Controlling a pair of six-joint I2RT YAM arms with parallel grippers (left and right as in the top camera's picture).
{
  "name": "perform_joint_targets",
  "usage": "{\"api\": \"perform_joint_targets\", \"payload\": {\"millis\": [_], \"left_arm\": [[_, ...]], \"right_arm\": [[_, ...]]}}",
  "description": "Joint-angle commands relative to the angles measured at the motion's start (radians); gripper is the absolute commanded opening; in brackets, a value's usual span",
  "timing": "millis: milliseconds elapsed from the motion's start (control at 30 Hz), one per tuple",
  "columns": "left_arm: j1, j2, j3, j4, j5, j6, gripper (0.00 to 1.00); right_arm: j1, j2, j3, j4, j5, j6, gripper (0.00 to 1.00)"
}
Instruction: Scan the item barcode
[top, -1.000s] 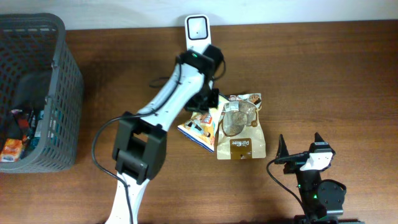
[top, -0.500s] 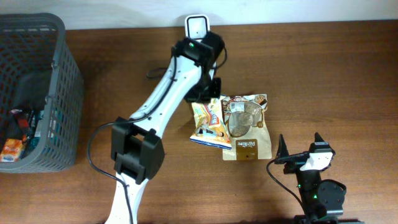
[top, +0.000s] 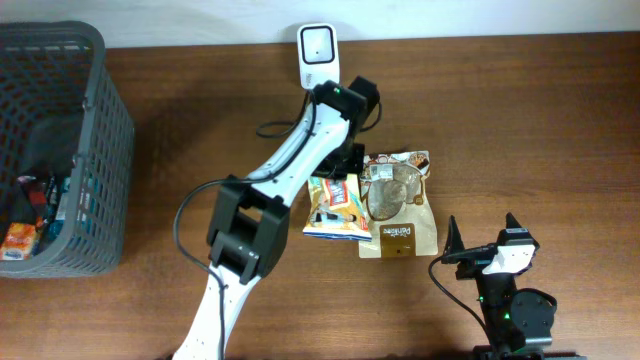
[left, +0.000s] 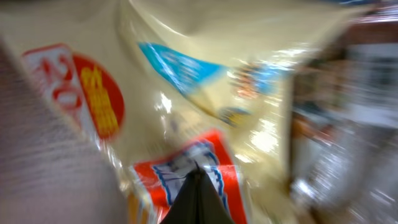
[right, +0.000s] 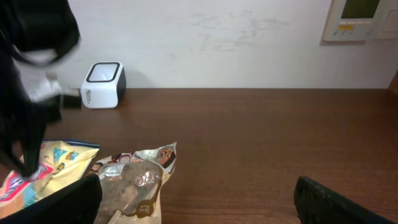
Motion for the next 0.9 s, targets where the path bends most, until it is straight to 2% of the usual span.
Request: {"api": "perform_joint_targets", "payload": {"millis": [0, 200, 467, 700, 867], "left_arm": [[0.008, 0.061, -0.012, 0.002, -0.052, -0.019, 0.0], [0.021, 0.019, 0.081, -0.045, -0.051, -0.019, 0.0], [0.026, -0.077, 0.373, -0.281, -0.052, -0.019, 0.0], [-0.007, -0.069, 0.258, -0.286, -0.042, -0.013, 0.0], [-0.045, -0.069, 0.059, -0.148, -0.018, -0.013, 0.0]], "right_arm": [[0.005, -0.006, -0.009, -0.001, 0.009, -0.006, 0.98], [0.005, -0.006, -0.009, -0.001, 0.009, -0.006, 0.98], [0.005, -0.006, -0.009, -0.002, 0.009, -0.006, 0.98], [0.005, -0.006, -0.009, -0.002, 0.009, -0.006, 0.98], [0.005, -0.006, -0.009, -0.001, 0.009, -0.006, 0.98]]}}
